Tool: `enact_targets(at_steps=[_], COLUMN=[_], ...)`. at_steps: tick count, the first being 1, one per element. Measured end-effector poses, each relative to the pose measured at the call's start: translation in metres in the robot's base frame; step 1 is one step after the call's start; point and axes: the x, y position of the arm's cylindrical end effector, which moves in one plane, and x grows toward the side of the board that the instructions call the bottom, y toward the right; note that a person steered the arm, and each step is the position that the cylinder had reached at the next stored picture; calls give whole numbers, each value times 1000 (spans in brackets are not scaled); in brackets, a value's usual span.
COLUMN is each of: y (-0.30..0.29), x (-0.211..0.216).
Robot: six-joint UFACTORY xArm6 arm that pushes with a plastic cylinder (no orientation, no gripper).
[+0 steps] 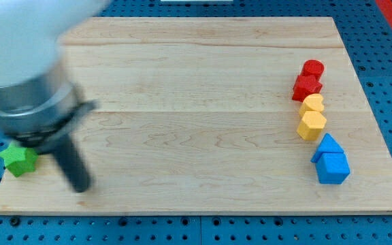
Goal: Push the green star to the right side of the green circle
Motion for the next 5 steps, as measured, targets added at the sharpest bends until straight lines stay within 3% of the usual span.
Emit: enact_targets(at_steps=[1,2,4,5], y=[-93,-61,106,144], x=[10,-30,-129,-130])
